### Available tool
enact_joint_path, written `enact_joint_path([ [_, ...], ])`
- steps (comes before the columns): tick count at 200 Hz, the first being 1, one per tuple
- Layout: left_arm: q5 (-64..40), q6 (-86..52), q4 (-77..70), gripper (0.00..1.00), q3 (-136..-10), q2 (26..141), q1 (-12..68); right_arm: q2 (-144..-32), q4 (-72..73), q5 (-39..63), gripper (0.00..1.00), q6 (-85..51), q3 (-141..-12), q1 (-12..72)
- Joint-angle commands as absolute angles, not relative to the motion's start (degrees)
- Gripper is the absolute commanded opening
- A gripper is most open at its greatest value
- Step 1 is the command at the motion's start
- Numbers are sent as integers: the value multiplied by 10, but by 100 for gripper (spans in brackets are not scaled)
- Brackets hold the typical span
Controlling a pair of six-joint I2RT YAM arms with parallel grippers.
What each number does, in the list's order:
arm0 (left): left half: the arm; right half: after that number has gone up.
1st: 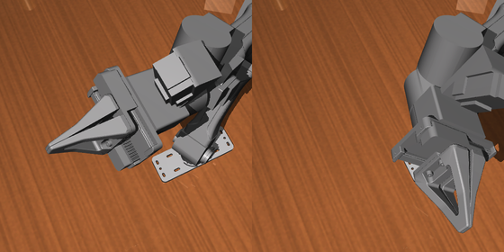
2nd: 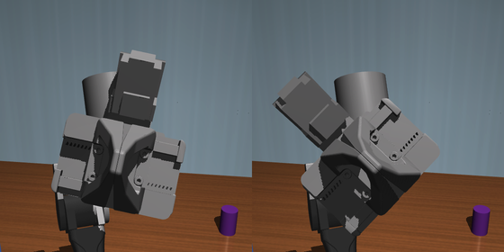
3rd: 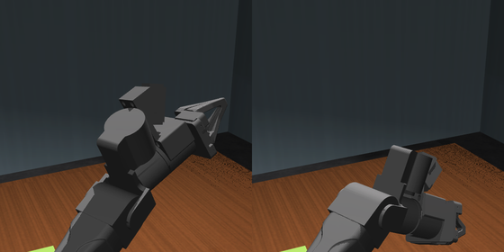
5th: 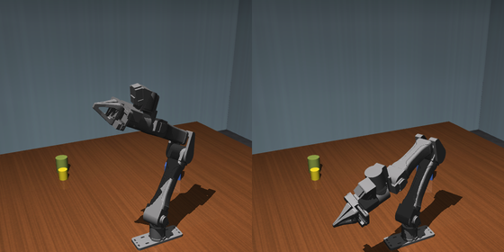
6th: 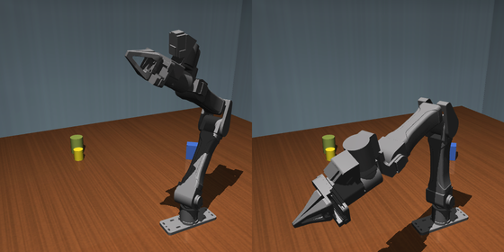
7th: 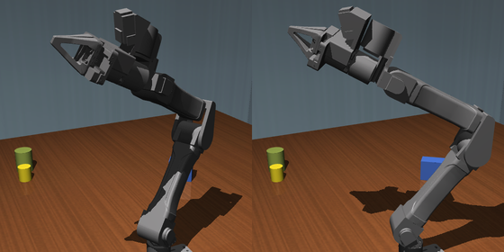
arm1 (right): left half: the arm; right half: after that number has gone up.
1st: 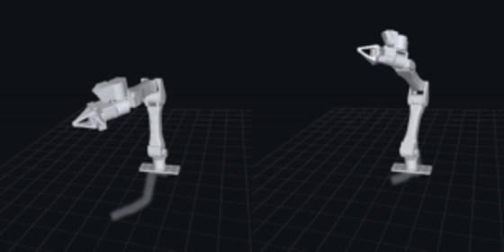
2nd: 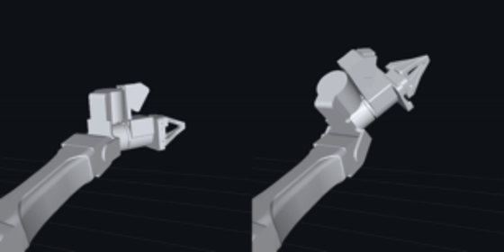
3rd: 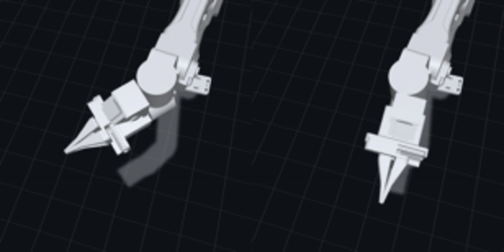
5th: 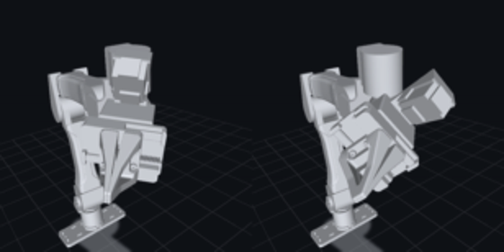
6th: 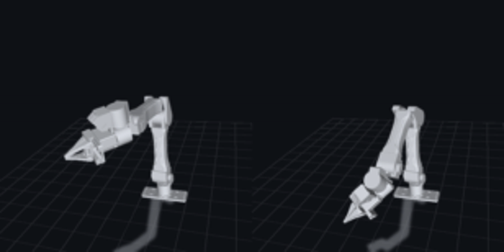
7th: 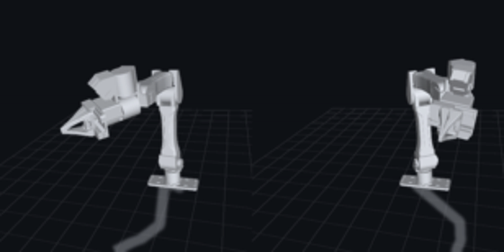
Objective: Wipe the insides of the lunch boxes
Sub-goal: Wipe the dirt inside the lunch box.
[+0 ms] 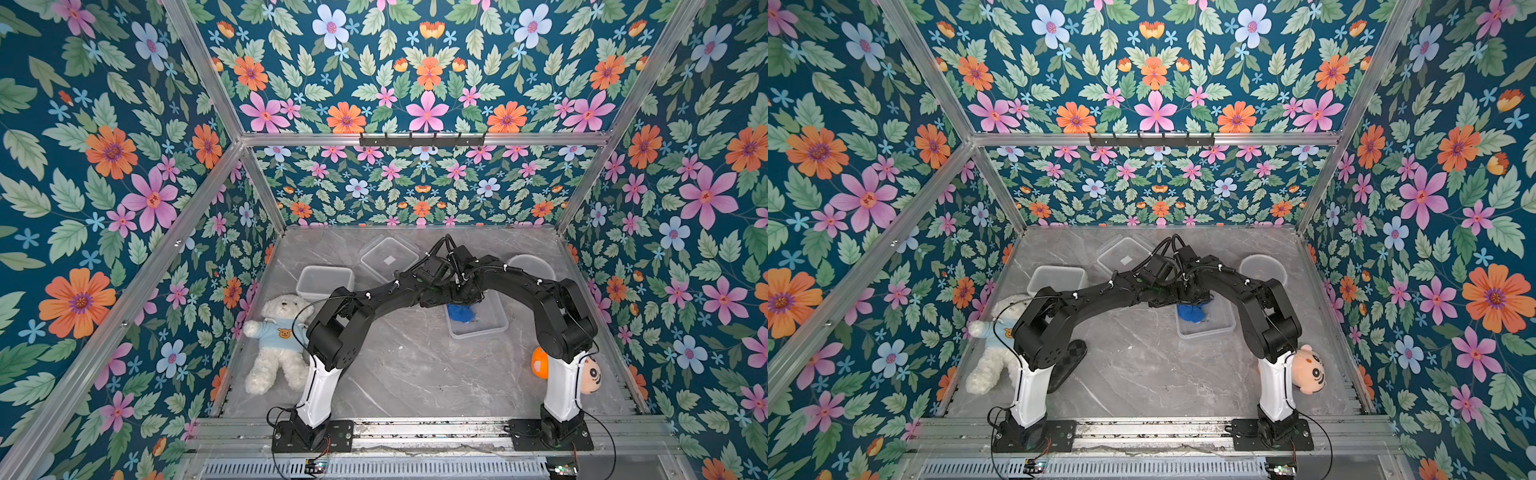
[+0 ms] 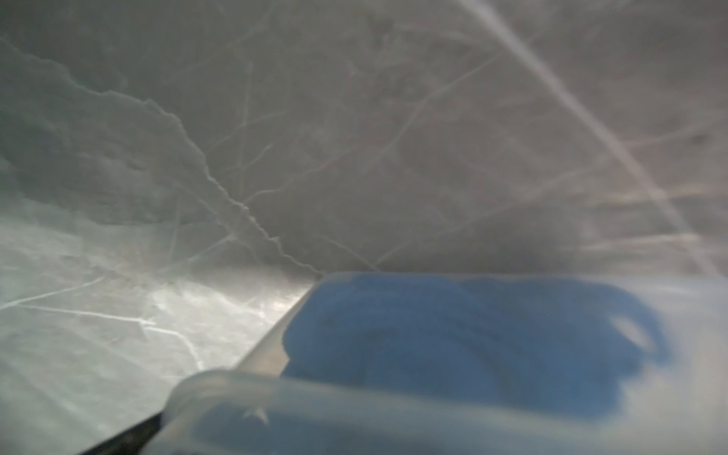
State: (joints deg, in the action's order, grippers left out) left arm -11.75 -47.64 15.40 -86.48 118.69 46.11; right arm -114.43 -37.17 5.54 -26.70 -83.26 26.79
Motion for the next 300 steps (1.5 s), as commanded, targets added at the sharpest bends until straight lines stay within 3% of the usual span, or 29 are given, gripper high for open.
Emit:
enact_joint_path([
  [1,-154,-463,170,18,-870,1196,468,-1123,-249,218,0,-300,-805,273],
  [59,-147,-466,173,17,-870,1198,468,-945,-315,294,0,-326,-648,281],
  [130,-133,-469,176,17,-858,1181,468,-839,-439,196,0,-285,-587,291],
  [157,-126,-466,183,17,-858,1173,468,-860,-489,184,0,-259,-607,290],
  [198,-101,-454,203,17,-858,1151,468,-853,-605,-18,0,-231,-631,263],
  [230,-106,-449,210,17,-859,1156,468,-854,-595,-134,0,-238,-673,253],
  [278,-115,-450,211,17,-859,1165,470,-1029,-513,-165,0,-234,-804,252],
  [300,-119,-448,211,17,-862,1167,471,-1088,-440,-116,0,-214,-838,258],
])
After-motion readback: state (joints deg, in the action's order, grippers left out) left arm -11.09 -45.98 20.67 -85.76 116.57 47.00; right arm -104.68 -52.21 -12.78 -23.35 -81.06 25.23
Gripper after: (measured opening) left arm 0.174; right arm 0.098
